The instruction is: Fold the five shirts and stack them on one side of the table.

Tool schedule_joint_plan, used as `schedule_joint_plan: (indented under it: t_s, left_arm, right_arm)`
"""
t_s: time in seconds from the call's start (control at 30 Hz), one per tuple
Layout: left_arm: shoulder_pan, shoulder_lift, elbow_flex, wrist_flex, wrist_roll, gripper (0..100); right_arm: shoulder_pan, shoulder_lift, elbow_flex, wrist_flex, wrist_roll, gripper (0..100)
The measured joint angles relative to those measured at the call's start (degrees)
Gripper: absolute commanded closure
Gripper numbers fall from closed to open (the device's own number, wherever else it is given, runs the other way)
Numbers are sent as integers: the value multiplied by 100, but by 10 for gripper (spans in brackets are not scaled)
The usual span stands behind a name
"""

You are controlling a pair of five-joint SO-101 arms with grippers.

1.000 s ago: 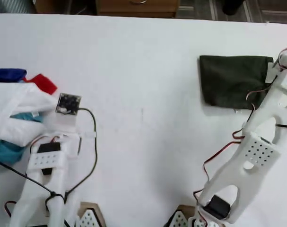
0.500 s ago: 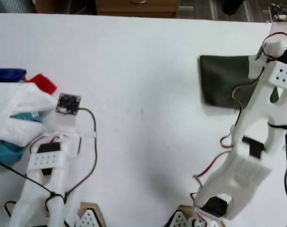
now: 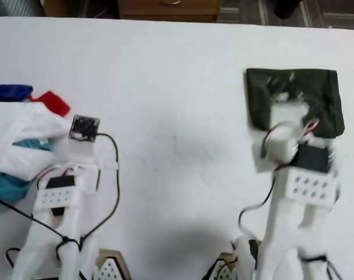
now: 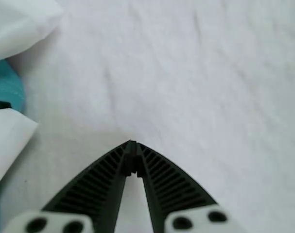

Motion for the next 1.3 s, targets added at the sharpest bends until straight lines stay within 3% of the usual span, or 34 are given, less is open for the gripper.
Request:
schedule_joint_plan:
  t_s: [0.2, 0.4, 0.5, 0.67, 0.77, 0.9, 1.1, 1.3]
  left_arm:
    - [0, 0, 0, 0, 0, 969]
    - [0, 0, -9, 26, 0, 969]
    - [-105, 0, -440, 536, 0, 969]
    - [-897, 0, -2198, 2110, -35, 954]
    - [-1591, 0, -3464, 2813, -571, 854]
    - [-2541, 299, -4580, 2971, -1222, 740]
    - [-3587, 1952, -5582, 2866, -1829, 766]
    - [-4158, 3868, -6813, 3095, -2233, 764]
  right_arm:
    - [-9, -1407, 3429, -2391, 0, 774]
    - [0, -2303, 4677, -3121, 0, 773]
    - [0, -2585, 5116, -3323, 0, 773]
    - [-9, -2910, 5292, -3411, -9, 774]
    - [-9, -3007, 5310, -3411, -9, 775]
    - [-9, -3007, 5310, -3411, -9, 775]
    - [-9, -3015, 5327, -3411, -9, 775]
    - [-9, -3015, 5327, -3411, -9, 775]
